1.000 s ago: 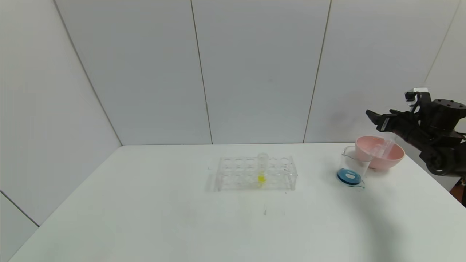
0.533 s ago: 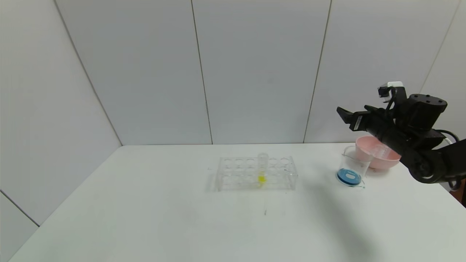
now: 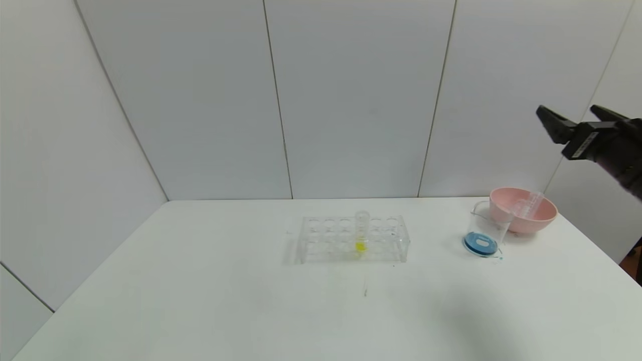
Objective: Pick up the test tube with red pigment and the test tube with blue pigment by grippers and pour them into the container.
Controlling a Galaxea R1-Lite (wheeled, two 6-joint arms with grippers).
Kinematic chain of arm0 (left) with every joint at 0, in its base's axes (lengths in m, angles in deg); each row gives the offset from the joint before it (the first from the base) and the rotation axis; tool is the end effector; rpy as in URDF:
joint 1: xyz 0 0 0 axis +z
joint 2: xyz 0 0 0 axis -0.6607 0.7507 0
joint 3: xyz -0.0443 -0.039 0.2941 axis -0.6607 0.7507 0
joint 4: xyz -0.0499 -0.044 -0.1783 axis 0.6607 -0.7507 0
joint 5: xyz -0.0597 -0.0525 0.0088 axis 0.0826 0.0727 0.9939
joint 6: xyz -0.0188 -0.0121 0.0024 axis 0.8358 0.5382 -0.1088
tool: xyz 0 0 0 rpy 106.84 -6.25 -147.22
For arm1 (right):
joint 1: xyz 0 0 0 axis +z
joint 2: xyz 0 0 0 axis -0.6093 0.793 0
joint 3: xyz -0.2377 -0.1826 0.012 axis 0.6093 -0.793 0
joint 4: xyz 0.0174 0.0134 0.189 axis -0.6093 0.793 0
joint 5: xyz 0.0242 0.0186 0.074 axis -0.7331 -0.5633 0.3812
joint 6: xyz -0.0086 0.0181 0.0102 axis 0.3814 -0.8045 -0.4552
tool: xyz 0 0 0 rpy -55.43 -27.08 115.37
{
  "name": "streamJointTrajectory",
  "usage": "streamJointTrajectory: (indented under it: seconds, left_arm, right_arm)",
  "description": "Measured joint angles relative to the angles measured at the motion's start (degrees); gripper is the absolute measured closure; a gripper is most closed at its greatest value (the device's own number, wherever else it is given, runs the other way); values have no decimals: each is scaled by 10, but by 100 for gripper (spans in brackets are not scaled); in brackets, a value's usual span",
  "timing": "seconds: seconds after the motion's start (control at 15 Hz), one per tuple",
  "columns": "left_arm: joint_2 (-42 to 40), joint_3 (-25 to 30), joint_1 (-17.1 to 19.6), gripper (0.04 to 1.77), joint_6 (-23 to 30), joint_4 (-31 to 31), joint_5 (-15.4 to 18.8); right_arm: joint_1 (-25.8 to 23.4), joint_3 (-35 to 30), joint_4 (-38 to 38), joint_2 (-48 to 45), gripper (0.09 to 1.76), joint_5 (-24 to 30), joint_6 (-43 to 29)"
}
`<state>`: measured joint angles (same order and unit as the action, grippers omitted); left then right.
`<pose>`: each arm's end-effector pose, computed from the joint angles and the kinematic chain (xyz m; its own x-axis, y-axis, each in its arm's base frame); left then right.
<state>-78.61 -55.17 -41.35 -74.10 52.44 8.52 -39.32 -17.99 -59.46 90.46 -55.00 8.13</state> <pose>-0.0227 0.0000 0.0754 1.0000 0.0001 -0.0017 -0.0001 1.0000 0.0000 0.2838 -0.0066 0.2516 0.9459 0.0665 0.3176 -0.0659 0.9977 -0.0125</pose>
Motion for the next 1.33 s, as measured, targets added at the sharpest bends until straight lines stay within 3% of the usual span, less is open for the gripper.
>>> streamJointTrajectory:
  seconds: [0.47,0.67,1.07,1.33]
  left_arm:
    - [0,0,0,5,0,0,0]
    - [0,0,0,5,0,0,0]
    - [0,0,0,5,0,0,0]
    - [0,0,0,5,0,0,0]
  right_arm:
    - [-30,-223,-2,-347,16,8,-1]
    - [-30,-275,88,-510,15,16,7]
    - [3,-306,383,-828,15,73,63]
    - [13,-395,367,-911,15,34,91]
